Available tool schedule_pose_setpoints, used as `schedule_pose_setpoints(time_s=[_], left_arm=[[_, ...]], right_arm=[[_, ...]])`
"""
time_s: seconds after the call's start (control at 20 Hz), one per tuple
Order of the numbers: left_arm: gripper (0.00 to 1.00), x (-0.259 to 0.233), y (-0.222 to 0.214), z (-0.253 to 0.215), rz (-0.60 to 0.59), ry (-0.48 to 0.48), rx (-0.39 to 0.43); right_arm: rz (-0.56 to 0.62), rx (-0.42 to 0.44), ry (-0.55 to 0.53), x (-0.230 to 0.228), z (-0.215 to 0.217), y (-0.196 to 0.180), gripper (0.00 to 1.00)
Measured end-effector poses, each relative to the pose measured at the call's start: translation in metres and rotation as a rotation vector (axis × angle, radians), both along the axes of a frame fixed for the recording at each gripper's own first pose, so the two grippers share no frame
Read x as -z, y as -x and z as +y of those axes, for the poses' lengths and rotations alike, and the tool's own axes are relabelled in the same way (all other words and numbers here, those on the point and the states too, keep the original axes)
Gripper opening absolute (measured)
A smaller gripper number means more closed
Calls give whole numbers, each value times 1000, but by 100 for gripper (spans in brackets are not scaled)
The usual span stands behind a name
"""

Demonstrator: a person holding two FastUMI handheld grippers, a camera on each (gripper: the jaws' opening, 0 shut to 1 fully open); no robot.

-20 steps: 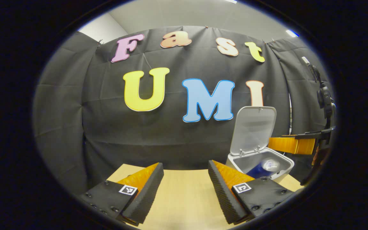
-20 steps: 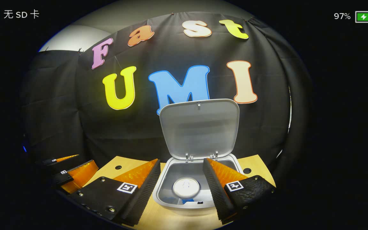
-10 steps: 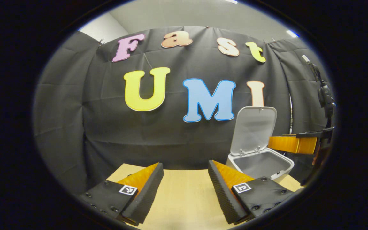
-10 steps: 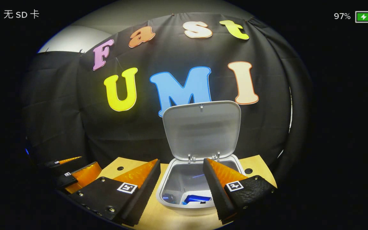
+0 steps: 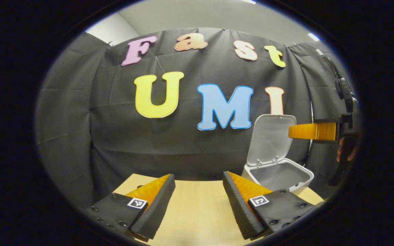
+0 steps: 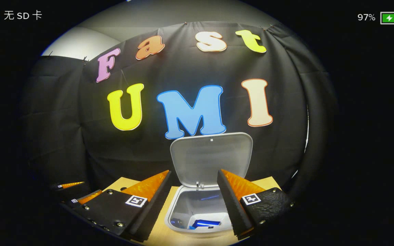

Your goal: Press the lid of the desktop garbage bin to open it, pick up the crumpled paper on the desktop and throw it into the bin, then pick up the pop can on the desktop and drop it into the bin, and finally close the garbage bin lid.

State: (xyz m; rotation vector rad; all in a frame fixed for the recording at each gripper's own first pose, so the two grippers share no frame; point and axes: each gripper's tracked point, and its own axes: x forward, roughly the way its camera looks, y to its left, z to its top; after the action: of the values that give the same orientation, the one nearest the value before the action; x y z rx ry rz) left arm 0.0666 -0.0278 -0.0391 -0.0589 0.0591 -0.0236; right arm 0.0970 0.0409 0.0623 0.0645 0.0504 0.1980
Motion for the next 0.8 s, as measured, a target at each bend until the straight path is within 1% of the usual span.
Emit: schedule_pose_setpoints(time_s=[0.15,0.25,0.3,0.35,0.4,0.45,0.55,0.6,0.75,0.8], left_arm=[[95,-1,-1,2,2,3,-6],[93,0,-4,4,-1,-4,-12],[95,0,-5,3,-4,-7,-14],[95,-2,-8,2,-6,-5,-14],[92,-1,-11,2,-6,-1,-13],[92,0,-13,0,-4,4,-10],[91,2,-18,-1,1,10,-5],[95,1,-19,0,1,10,-6],[92,3,-21,4,5,9,-15],[93,3,-23,6,10,10,-19]], right_arm=[[-46,16,30,-23,0,-12,86],[-77,31,47,-39,-1,-20,86],[-91,39,51,-45,-2,-25,86],[-103,45,53,-52,-3,-30,85],[-114,54,58,-58,-4,-36,85],[-125,64,64,-62,-7,-42,85],[-132,81,75,-66,-10,-54,85],[-131,85,78,-67,-11,-60,85],[-122,108,98,-63,-16,-79,85],[-114,118,106,-60,-19,-85,85]])
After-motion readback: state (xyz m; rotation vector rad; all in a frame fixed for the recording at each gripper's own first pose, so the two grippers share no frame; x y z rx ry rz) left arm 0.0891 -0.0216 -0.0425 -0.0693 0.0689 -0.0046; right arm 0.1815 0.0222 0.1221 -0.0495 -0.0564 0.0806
